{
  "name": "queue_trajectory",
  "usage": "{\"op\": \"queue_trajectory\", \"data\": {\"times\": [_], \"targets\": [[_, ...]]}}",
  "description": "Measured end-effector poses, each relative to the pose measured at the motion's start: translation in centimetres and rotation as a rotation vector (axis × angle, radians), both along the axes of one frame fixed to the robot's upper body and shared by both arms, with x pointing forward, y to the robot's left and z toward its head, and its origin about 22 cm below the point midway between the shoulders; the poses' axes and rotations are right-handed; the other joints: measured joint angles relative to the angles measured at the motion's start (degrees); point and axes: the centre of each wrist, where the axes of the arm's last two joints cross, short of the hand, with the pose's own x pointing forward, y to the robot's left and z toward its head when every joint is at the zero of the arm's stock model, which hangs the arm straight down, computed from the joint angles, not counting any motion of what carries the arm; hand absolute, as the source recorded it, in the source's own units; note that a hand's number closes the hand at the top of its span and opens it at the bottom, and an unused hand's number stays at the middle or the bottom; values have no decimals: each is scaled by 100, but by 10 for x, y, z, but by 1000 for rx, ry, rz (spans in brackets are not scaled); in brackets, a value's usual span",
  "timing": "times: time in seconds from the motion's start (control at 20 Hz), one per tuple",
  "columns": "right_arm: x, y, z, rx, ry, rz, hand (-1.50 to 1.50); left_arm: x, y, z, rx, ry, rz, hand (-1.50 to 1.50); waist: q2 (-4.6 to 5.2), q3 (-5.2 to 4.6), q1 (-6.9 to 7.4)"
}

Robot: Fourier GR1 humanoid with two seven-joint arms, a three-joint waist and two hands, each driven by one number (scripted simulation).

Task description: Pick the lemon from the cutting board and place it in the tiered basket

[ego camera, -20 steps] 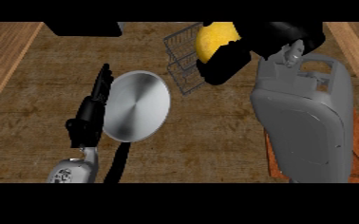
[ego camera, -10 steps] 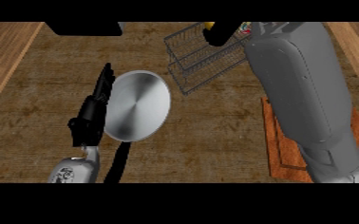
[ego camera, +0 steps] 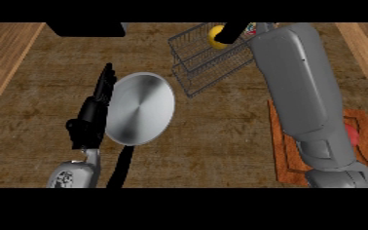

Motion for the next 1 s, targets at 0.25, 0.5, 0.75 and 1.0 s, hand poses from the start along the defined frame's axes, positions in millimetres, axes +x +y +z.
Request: {"op": "queue_trajectory", "data": {"times": [0.25, 0.5, 0.75, 1.0], "targets": [[9, -14, -8, 185, -3, 0, -150, 2, -2, 1, 4, 7, 7, 0, -1, 0, -15], [11, -46, 4, 371, -77, -109, -150, 0, -3, -3, 9, 11, 9, 0, -13, -1, -53], [7, -114, 13, 498, -89, -239, -150, 0, -1, -6, 7, 6, 23, 0, -27, 0, -120], [-14, -192, -8, 636, -92, -308, -150, 1, -1, 0, 4, 8, 29, 0, -41, 4, -175]]}}
